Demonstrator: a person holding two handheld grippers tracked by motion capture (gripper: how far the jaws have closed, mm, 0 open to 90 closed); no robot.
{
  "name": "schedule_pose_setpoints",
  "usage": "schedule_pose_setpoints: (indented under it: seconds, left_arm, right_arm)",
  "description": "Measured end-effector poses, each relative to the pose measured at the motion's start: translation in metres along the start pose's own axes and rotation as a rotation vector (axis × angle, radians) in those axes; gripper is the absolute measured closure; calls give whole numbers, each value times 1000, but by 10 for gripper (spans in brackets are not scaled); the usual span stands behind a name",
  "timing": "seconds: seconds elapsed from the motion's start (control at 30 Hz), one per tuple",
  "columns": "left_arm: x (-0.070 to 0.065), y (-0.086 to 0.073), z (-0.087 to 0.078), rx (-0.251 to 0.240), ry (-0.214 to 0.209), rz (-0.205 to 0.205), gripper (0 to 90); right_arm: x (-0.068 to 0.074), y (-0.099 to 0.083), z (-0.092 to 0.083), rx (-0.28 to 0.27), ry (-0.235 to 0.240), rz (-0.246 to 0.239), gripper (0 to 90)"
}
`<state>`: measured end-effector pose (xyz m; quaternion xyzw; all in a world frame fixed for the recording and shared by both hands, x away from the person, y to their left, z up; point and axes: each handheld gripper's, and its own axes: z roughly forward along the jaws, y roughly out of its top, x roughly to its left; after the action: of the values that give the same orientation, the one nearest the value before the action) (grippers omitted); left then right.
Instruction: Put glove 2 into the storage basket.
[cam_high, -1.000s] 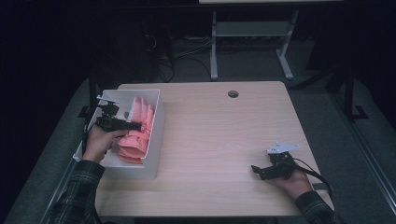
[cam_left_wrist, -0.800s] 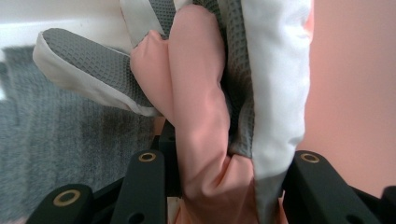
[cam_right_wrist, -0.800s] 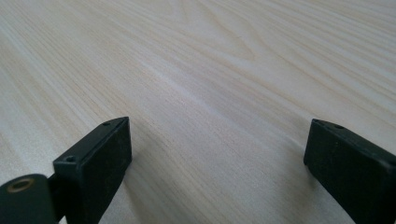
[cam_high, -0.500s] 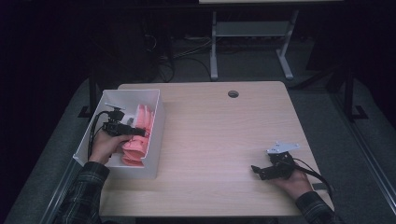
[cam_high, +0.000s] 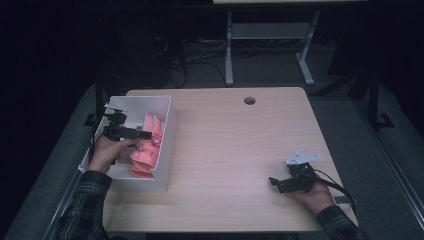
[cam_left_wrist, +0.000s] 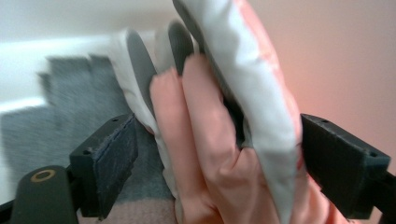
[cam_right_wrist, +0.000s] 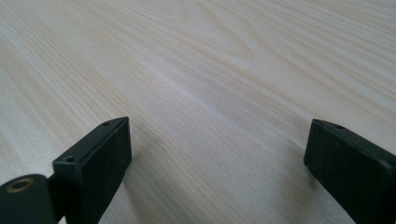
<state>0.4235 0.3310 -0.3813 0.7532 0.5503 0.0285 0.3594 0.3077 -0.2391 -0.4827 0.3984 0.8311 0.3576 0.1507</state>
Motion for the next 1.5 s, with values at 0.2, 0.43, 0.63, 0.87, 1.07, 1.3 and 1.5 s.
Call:
schedule_pose_setpoints:
  seconds: [0.2, 0.43, 0.63, 0.87, 1.07, 1.3, 1.5]
  left_arm:
    - [-8, 12, -26, -56, 20, 22, 134]
    - [-33, 27, -52, -94, 1, 116, 134]
    - [-61, 42, -65, -133, -29, 215, 135]
    - [-103, 51, -65, -151, -70, 318, 135]
    - [-134, 52, -49, -153, -116, 373, 135]
    - [-172, 41, -24, -146, -168, 436, 136]
    - [-202, 23, 2, -133, -194, 480, 137]
  right_arm:
    - [0, 0, 0, 1, 0, 1, 68]
    - [0, 0, 0, 2, 2, 4, 68]
    - [0, 0, 0, 3, 2, 4, 68]
    - [0, 0, 0, 2, 1, 5, 68]
    - [0, 0, 0, 2, 1, 6, 67]
    - [0, 0, 0, 2, 1, 6, 68]
    - [0, 0, 0, 2, 1, 6, 67]
